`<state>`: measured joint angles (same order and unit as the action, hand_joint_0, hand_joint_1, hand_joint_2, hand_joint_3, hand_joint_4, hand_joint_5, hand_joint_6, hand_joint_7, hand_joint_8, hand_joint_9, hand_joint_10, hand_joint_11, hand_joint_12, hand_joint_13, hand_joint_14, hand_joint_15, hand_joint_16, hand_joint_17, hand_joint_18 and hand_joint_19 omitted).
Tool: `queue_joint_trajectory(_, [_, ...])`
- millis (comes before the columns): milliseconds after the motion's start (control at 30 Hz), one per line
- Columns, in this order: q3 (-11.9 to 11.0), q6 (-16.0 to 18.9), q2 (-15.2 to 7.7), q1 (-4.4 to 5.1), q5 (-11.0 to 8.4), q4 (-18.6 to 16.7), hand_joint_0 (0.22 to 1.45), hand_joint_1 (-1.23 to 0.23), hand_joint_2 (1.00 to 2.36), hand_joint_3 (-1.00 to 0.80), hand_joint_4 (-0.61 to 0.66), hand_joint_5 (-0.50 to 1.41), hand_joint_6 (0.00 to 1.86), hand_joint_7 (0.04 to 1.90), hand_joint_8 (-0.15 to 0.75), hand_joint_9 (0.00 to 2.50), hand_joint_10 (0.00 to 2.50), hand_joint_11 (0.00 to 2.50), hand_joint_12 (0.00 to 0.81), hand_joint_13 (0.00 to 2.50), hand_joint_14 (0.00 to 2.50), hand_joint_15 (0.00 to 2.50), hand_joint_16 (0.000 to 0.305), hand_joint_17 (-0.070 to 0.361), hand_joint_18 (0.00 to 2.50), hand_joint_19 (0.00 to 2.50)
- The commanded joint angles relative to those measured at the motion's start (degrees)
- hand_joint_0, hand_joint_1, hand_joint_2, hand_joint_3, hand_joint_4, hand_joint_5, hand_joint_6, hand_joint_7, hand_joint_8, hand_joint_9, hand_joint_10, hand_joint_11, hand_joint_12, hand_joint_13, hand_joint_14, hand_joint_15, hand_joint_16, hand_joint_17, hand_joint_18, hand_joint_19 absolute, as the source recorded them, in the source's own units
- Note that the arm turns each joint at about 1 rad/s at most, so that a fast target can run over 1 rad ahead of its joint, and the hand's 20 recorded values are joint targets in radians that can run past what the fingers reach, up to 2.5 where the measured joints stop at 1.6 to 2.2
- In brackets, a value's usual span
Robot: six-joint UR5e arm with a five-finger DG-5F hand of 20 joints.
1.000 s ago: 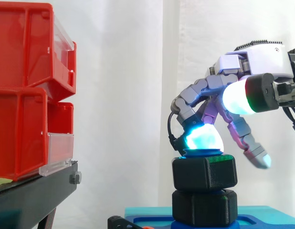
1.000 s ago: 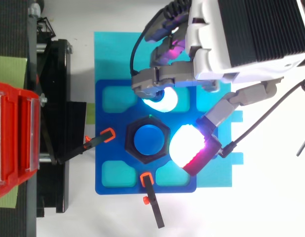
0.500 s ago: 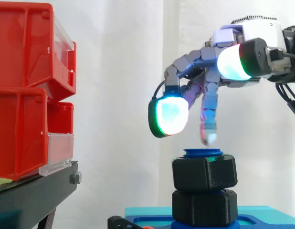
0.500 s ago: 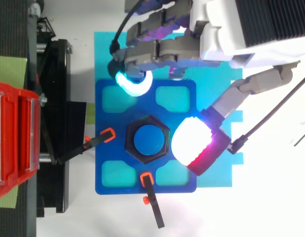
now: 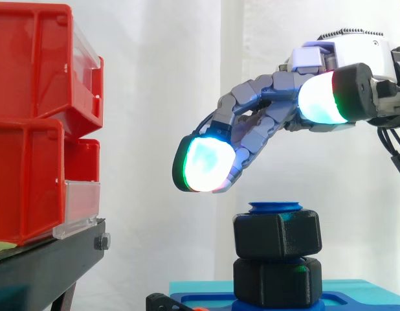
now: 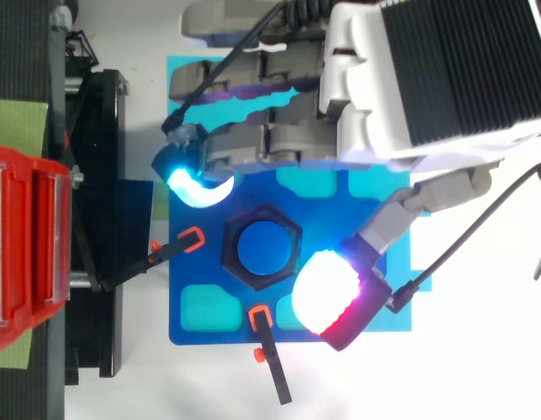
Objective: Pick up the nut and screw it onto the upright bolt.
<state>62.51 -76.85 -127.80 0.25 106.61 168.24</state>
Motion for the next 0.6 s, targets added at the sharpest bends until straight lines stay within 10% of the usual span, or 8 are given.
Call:
queue_joint_trajectory(0, [1.0,0.7,0.0,0.71,-0.26,-2.1,0.44,-0.26,1.0,-0.5,0.16,-0.13,0.5,0.68,0.263,0.7,0.0,0.0,0.402,0.3,0.0,0.0,0.063,0.142,0.04,0.0])
queue_joint_trajectory(567, [1.2,1.7,-1.4,1.86,-0.88,-3.6,0.45,-0.27,1.0,-0.5,0.17,-0.13,0.5,0.71,0.272,0.71,0.0,0.0,0.403,0.33,0.0,0.0,0.063,0.141,0.05,0.01])
